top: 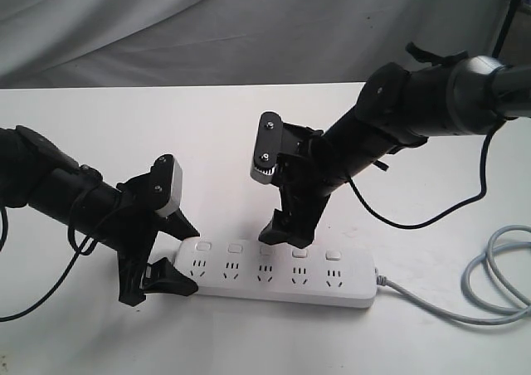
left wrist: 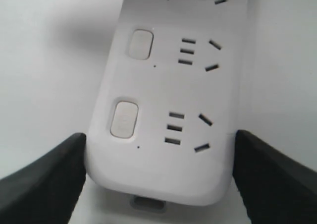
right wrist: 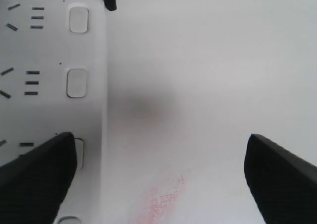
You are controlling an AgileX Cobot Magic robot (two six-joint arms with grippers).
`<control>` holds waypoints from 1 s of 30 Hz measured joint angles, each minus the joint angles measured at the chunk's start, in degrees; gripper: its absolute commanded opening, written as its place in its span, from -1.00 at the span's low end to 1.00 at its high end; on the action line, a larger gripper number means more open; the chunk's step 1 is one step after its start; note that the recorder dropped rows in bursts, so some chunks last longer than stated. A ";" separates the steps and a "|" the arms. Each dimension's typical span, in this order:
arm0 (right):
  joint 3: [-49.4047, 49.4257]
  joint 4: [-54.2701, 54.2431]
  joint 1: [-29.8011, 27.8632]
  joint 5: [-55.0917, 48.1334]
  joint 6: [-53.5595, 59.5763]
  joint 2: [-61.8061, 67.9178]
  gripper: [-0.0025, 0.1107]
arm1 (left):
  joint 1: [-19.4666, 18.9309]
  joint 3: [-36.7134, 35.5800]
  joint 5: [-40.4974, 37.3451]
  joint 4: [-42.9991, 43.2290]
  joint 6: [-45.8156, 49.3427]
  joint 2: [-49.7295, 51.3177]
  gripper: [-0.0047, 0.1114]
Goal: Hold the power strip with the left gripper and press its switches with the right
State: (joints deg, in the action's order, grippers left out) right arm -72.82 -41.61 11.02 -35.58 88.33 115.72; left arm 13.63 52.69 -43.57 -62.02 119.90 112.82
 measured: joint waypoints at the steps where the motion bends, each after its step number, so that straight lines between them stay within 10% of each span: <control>1: 0.00 -0.19 0.00 0.00 0.00 0.00 0.52 | 0.00 0.00 0.00 0.00 0.00 0.00 -0.92; 30: 1.79 -1.81 0.00 3.22 1.91 1.42 0.52 | 0.00 0.00 0.00 0.00 0.00 0.00 -0.92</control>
State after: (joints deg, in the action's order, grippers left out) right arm -71.02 -43.42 11.02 -32.36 90.24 117.14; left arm 13.63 52.69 -43.57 -62.02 119.90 112.82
